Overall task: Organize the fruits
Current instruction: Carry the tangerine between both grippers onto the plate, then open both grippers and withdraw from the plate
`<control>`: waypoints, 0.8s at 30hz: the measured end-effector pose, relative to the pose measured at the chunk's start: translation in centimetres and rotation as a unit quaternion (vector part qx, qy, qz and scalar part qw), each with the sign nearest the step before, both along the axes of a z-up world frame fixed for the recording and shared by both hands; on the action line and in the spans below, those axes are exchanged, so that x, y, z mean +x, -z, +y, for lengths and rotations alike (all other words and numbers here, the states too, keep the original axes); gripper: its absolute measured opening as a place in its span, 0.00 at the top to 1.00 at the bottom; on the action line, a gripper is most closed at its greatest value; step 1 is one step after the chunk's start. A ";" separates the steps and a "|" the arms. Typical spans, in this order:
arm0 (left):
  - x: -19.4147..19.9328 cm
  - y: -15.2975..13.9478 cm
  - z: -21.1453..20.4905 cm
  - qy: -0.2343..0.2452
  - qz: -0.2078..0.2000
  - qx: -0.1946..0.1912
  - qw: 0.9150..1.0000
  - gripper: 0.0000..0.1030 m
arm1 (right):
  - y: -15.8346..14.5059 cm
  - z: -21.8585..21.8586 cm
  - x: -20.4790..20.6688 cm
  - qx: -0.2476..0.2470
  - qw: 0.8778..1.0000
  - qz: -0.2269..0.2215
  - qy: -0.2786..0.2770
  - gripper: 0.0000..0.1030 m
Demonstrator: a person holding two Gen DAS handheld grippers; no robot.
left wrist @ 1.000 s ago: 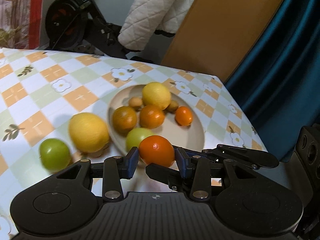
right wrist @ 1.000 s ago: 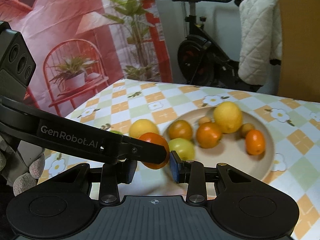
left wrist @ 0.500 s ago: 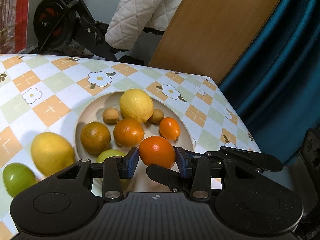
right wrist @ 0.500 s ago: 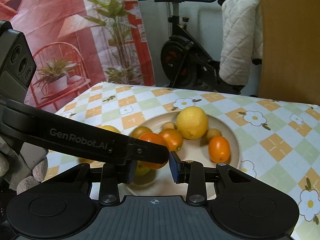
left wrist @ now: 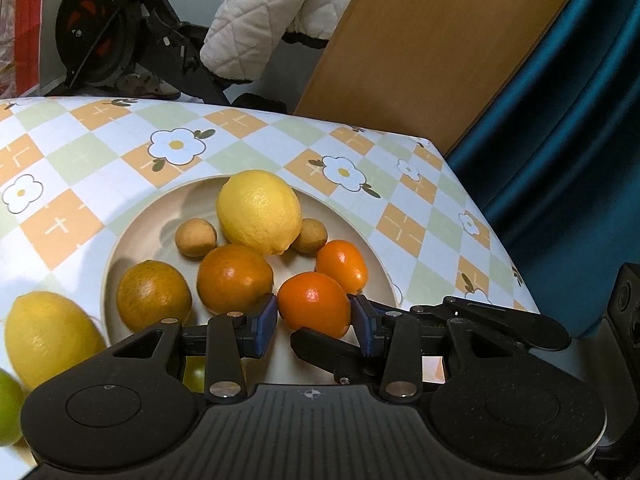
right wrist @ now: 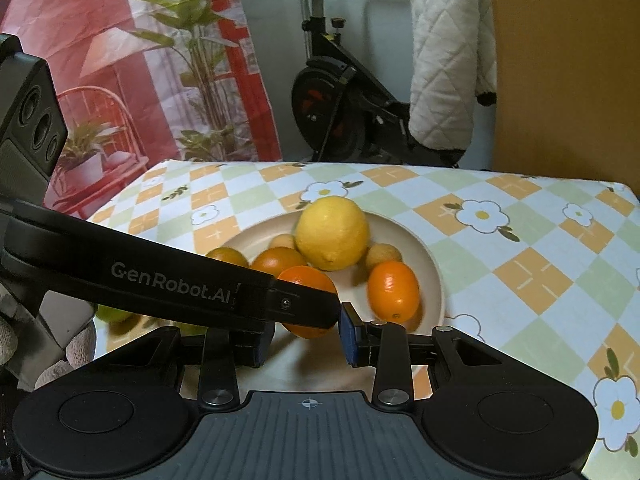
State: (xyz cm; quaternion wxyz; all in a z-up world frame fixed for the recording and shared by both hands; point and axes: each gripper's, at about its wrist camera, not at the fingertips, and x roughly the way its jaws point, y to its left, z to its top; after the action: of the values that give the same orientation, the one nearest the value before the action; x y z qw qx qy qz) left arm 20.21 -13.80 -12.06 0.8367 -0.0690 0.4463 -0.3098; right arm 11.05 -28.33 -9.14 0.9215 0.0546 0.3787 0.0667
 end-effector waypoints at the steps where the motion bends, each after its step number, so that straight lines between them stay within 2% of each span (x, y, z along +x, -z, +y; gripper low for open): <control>1: 0.1 0.1 -0.1 -0.001 0.002 0.000 1.000 0.58 | 0.2 -0.1 0.2 0.000 1.000 0.002 0.001 0.69; 24: 1.8 1.1 -0.2 -0.025 0.020 -0.008 0.999 0.58 | 1.5 0.0 2.7 -0.015 1.000 0.017 0.015 0.69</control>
State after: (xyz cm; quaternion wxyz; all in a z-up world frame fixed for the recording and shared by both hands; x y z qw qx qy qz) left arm 22.01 -14.00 -13.17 0.8342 -0.0929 0.4590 -0.2912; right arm 13.72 -28.29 -10.66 0.9167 0.0473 0.3942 0.0458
